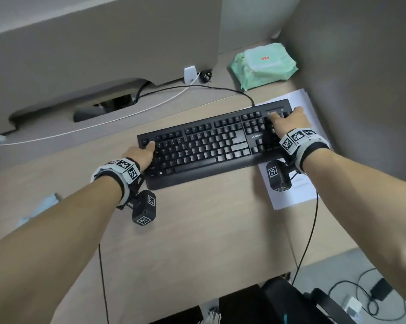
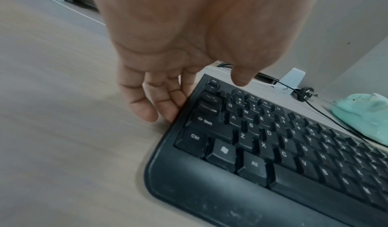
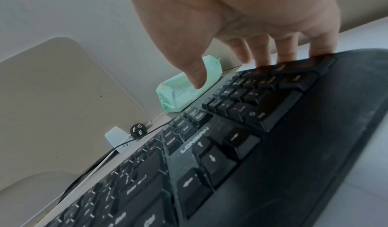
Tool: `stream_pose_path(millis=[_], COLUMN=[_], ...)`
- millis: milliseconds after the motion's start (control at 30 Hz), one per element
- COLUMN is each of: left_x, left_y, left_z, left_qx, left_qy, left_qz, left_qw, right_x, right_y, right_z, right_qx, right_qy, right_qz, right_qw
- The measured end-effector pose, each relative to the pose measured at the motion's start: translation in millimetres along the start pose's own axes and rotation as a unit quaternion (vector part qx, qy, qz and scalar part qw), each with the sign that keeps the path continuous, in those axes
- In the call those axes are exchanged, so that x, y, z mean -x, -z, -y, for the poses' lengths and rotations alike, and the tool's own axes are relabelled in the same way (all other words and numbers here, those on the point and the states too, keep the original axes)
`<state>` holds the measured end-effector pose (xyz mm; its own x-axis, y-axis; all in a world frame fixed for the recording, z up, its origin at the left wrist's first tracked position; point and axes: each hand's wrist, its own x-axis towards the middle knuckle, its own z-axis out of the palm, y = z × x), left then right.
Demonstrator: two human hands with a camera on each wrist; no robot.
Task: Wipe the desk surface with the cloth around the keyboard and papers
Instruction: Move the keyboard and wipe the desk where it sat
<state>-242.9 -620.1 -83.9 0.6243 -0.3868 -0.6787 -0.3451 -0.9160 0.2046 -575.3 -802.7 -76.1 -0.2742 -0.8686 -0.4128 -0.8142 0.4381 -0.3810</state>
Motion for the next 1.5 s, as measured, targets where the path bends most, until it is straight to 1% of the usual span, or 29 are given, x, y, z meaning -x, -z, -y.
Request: stream_pose_path(millis=[133, 267, 367, 467, 533, 633, 733, 833, 933, 1000, 1067, 1133, 1200, 1267, 1367, 1400, 1433, 1467, 1500], left_x=[-2, -4, -7, -8, -11, -17, -20, -20, -26, -30, -34, -40, -46, -50, -54, -55, -56, -58, -60], left_y=[2, 15, 35, 63, 84, 115, 142, 163, 173, 177, 176, 177, 177, 176, 174, 172, 171, 170, 170], left_z=[7, 24, 48, 88, 124, 185, 246, 301, 347, 374, 390, 404, 410, 413, 412, 412, 411, 411, 410], left_qx=[-0.002, -0.031, -0.056, -0.056, -0.047, -0.043, -0.078, -0.101, -0.116, -0.114, -0.115, -0.114, -0.118, -0.127, -0.145, -0.146, -0.140, -0.132, -0.125], left_qy=[-0.014, -0.046, -0.070, -0.073, -0.076, -0.089, -0.106, -0.087, -0.063, -0.049, -0.048, -0.048, -0.055, -0.071, -0.090, -0.094, -0.097, -0.102, -0.107], left_qz=[-0.007, -0.030, -0.055, -0.092, -0.110, -0.136, -0.141, -0.140, -0.128, -0.118, -0.108, -0.101, -0.090, -0.078, -0.066, -0.064, -0.065, -0.069, -0.075], left_qw=[1.000, 0.998, 0.995, 0.991, 0.990, 0.986, 0.981, 0.981, 0.983, 0.985, 0.986, 0.987, 0.987, 0.986, 0.983, 0.983, 0.983, 0.984, 0.983], right_x=[15, 44, 78, 123, 160, 221, 280, 337, 390, 425, 451, 474, 486, 488, 473, 462, 448, 431, 412], right_y=[-10, -27, -49, -77, -102, -143, -182, -219, -252, -272, -284, -300, -316, -327, -328, -325, -321, -316, -310], right_z=[9, 31, 58, 92, 115, 148, 175, 194, 201, 200, 195, 189, 180, 176, 177, 178, 179, 181, 184], right_qx=[0.044, 0.113, 0.128, 0.118, 0.113, 0.127, 0.140, 0.157, 0.187, 0.228, 0.265, 0.297, 0.335, 0.359, 0.363, 0.363, 0.362, 0.358, 0.351], right_qy=[0.022, 0.093, 0.146, 0.219, 0.272, 0.352, 0.412, 0.456, 0.512, 0.559, 0.605, 0.636, 0.640, 0.638, 0.638, 0.634, 0.623, 0.604, 0.580], right_qz=[-0.027, -0.030, -0.014, 0.012, 0.038, 0.071, 0.100, 0.160, 0.243, 0.257, 0.254, 0.267, 0.282, 0.273, 0.248, 0.240, 0.228, 0.209, 0.184], right_qw=[0.998, 0.989, 0.981, 0.969, 0.955, 0.925, 0.895, 0.861, 0.802, 0.755, 0.707, 0.660, 0.632, 0.625, 0.632, 0.639, 0.655, 0.680, 0.712])
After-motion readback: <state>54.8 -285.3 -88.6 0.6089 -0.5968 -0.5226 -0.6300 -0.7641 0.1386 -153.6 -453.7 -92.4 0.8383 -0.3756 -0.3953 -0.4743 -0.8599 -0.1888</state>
